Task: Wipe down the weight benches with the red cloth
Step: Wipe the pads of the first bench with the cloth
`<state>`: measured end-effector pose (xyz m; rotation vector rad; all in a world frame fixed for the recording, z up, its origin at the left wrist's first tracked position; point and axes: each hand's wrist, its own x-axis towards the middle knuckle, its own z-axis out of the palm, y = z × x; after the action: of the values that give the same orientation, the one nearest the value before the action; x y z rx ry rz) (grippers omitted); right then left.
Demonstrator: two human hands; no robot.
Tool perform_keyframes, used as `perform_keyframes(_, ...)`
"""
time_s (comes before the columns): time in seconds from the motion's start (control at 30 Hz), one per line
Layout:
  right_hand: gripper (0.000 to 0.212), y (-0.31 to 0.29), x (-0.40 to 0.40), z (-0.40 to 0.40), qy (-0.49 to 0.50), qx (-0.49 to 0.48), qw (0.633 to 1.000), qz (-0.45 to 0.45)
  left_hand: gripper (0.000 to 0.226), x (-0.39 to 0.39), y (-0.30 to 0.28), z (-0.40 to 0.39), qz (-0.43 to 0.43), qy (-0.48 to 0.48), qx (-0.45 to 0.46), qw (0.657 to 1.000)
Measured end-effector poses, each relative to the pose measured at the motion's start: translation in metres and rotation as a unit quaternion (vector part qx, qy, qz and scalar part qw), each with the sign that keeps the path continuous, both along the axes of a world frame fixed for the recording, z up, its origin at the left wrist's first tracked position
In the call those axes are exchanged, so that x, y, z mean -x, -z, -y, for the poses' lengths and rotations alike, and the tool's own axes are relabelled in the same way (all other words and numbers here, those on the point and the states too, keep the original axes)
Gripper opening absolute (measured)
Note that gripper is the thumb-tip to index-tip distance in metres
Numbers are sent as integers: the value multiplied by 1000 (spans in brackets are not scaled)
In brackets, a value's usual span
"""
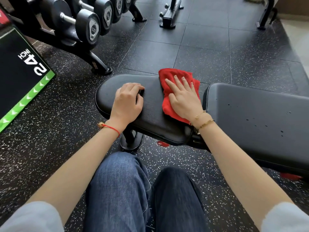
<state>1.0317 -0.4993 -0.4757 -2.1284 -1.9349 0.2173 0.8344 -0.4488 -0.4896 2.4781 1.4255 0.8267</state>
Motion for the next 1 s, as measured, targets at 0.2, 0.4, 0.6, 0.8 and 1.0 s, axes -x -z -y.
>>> perform_keyframes(0.2,57,4,7,-16,-30,-1,999,19,30,34,0,0,-27,-12,-2,1000)
perform_keyframes(0.4,57,-1,59,-54,-115,23,993,22,27,65,-2,0,-33,-59,-1,998)
perform_keyframes(0.6,56,-1,114,-68,-205,28,978,12,25,92,-3,8,-23,-137,-2,990)
perform_keyframes(0.8,58,2,97,-12,-225,2,974,12,30,83,-5,6,-18,-143,-12,990)
perform_keyframes(1.0,57,5,29,-3,-96,-9,995,12,33,53,-3,4,-30,-83,-8,996)
